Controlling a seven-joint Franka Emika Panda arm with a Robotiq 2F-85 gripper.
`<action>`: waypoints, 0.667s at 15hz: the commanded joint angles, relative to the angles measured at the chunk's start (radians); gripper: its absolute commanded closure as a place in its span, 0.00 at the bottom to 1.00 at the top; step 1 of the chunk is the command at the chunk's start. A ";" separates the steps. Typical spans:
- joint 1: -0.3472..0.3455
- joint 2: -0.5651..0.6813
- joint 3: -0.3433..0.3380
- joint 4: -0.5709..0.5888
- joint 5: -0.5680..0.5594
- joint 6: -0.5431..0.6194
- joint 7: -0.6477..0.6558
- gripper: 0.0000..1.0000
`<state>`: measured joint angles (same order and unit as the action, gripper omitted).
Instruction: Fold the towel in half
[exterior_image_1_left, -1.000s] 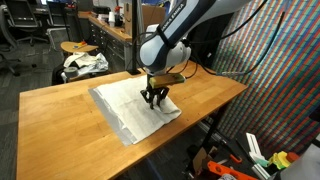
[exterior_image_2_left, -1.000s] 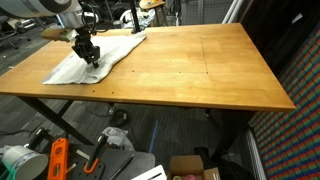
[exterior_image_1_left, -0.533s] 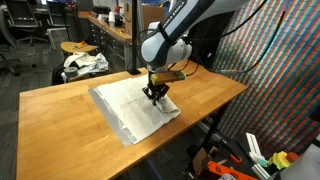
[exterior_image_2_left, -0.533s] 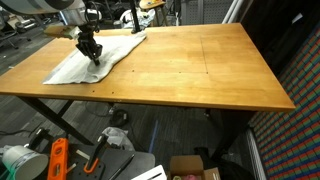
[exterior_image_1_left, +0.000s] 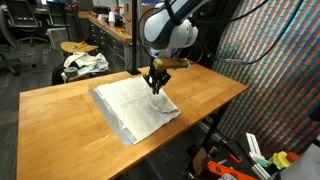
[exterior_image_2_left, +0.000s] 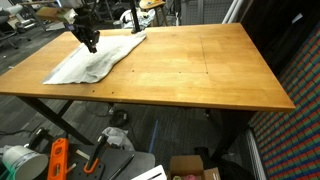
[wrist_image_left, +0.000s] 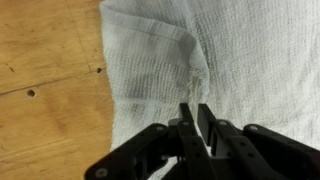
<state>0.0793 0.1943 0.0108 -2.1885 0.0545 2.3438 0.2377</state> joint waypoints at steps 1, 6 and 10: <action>-0.014 -0.038 0.008 -0.004 0.006 -0.077 -0.041 0.58; -0.015 -0.004 0.015 -0.031 0.014 -0.102 -0.099 0.22; -0.012 0.040 0.026 -0.045 0.019 -0.079 -0.129 0.00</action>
<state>0.0761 0.2163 0.0213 -2.2277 0.0548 2.2457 0.1498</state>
